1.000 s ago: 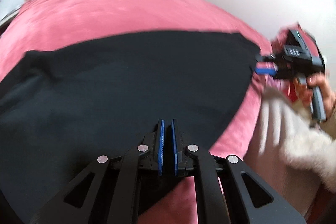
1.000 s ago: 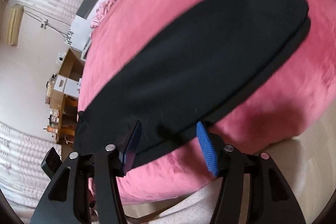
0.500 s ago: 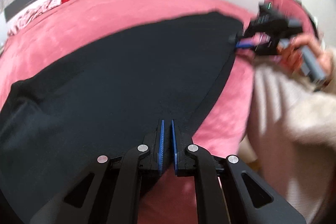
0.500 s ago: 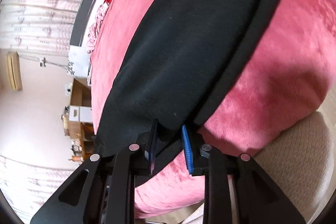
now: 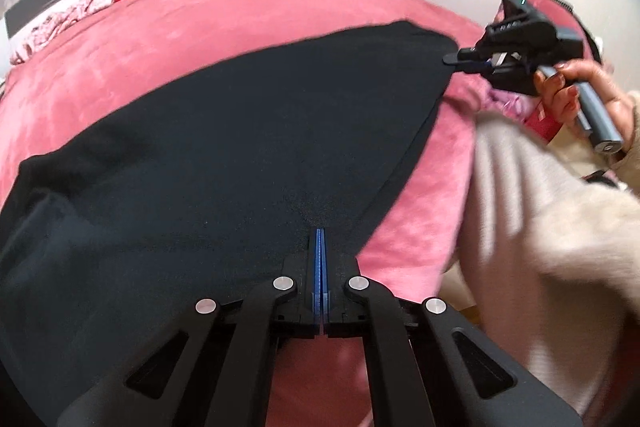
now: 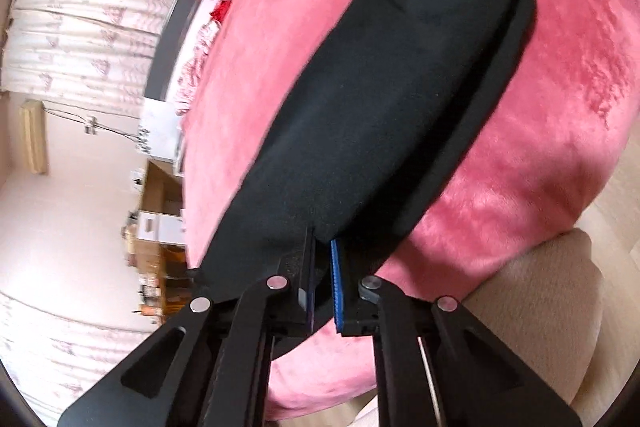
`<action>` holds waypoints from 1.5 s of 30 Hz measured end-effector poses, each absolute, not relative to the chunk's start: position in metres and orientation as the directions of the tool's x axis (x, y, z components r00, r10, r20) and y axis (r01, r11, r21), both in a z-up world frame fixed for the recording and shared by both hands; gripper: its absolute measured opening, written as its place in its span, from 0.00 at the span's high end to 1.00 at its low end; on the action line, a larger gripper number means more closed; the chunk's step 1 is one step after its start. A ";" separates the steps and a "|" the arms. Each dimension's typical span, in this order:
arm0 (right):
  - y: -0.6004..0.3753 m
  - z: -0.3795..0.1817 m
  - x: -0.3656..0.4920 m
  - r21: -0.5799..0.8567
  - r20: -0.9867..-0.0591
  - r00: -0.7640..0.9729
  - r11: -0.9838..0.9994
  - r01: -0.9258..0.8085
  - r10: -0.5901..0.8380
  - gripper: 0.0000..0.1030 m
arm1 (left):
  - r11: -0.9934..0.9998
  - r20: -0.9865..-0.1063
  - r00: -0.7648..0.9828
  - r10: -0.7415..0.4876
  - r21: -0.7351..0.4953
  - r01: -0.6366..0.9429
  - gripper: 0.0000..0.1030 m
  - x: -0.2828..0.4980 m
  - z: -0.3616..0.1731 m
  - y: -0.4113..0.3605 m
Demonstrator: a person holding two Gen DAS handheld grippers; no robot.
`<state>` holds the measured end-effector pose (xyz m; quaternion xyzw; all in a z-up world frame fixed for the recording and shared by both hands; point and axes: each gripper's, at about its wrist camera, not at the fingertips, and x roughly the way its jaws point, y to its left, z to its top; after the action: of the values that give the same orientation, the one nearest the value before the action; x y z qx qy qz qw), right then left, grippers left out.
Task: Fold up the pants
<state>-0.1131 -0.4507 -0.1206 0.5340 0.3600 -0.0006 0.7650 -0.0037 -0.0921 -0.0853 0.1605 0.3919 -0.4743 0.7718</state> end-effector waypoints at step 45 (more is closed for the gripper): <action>-0.568 -0.151 -0.099 0.767 -0.583 0.812 0.329 0.551 0.000 0.73 | 0.913 -0.699 0.594 -0.397 -0.234 0.334 0.53 0.154 -0.082 0.013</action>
<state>-0.0986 -0.5681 -0.1508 0.5513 0.2500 -0.1773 0.7760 0.1538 0.0130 -0.0817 -0.0392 0.4010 -0.2050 0.8920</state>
